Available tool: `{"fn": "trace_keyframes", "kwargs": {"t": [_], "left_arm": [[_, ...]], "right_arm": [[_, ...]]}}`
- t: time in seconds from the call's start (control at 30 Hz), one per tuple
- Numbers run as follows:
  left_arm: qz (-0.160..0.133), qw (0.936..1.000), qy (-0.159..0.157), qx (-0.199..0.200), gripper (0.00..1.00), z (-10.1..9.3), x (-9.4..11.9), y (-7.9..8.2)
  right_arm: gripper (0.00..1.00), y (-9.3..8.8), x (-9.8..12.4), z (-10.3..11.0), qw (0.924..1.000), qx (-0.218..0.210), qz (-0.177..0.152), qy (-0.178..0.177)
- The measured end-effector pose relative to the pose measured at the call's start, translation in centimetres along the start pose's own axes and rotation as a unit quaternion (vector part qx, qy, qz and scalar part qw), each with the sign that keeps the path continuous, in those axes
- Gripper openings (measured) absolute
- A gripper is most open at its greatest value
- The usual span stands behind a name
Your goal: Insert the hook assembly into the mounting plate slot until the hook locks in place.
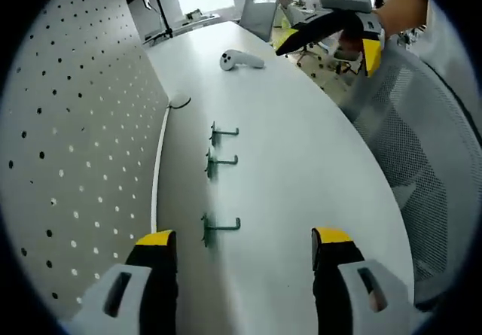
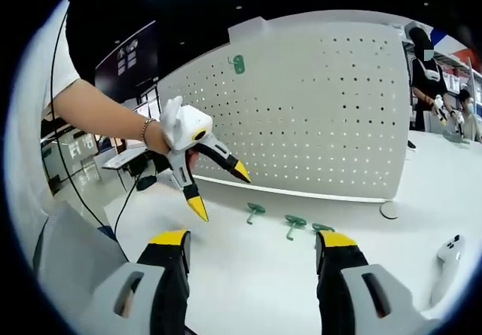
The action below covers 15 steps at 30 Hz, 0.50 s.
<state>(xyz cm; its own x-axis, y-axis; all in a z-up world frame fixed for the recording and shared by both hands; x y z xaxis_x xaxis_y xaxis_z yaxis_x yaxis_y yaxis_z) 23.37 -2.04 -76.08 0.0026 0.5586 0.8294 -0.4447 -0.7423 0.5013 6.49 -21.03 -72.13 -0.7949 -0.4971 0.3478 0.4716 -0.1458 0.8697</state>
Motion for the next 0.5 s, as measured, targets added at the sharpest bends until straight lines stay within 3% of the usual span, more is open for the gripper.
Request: {"fn": "trace_keyframes", "kwargs": {"t": [0.5], "left_arm": [[0.025, 0.9991, -0.035, -0.006, 0.75, 0.6, -1.6, -0.8]], "right_arm": [[0.66, 0.1, 0.1, -0.1, 1.0000, -0.004, -0.006, -0.002]]}}
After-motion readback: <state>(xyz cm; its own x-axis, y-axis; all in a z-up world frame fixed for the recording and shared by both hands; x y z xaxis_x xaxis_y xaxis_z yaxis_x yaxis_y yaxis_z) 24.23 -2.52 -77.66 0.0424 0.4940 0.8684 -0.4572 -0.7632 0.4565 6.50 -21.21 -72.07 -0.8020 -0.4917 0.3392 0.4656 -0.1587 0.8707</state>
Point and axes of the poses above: the point that each gripper's makers call its tool centre point, and the gripper's own axes: x roughly backward along the fingers, z roughly to its left, y roughly out of its top, the point moved 8 cm from there along x, roughly backward along the fingers, and after that the axes turned 13 degrees about -x, right-handed, at the moved point
